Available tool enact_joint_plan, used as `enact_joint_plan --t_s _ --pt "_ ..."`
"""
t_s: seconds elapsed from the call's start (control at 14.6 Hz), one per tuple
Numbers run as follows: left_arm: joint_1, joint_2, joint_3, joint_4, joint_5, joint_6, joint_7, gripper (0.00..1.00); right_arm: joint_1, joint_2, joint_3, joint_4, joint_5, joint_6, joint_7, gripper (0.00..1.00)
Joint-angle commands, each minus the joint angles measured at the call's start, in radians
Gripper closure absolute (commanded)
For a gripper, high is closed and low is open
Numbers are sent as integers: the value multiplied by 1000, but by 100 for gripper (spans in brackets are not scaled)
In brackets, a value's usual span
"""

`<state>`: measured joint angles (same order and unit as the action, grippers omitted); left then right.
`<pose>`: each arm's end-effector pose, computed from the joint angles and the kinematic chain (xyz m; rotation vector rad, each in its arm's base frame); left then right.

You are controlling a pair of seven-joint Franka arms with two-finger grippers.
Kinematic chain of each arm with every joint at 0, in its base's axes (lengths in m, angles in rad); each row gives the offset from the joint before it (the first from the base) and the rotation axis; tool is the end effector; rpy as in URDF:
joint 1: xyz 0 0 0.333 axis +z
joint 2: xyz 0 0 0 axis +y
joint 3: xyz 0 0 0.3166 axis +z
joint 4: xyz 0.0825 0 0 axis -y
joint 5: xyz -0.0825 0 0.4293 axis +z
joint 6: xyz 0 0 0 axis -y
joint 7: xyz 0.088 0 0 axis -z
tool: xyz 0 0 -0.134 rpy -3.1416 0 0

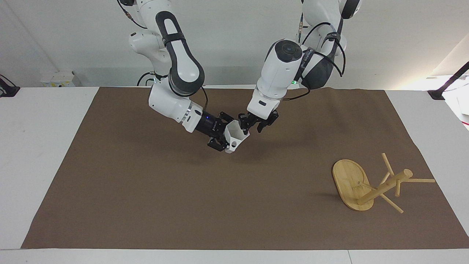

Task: Hang cup on rack

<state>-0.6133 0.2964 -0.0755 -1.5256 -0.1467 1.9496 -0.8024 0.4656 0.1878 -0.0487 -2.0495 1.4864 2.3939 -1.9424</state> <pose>0.5446 -0.4590 0.4650 2.9263 0.2403 -0.0228 0.5847 0.2885 0.3285 -1.8544 -1.3331 -1.0125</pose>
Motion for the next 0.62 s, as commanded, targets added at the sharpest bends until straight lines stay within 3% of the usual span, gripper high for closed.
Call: enact_joint_plan --t_s 0.0,0.48,0.55 --pt "-13 -36 6 -53 -14 29 0 100 -8 -30 3 -17 21 -1 -4 69" --pt "-13 -36 8 -54 -17 49 8 100 -8 -30 3 -15 21 1 2 67" --pt "-13 -34 8 -51 -17 51 8 100 -10 -30 3 -15 21 -4 5 64"
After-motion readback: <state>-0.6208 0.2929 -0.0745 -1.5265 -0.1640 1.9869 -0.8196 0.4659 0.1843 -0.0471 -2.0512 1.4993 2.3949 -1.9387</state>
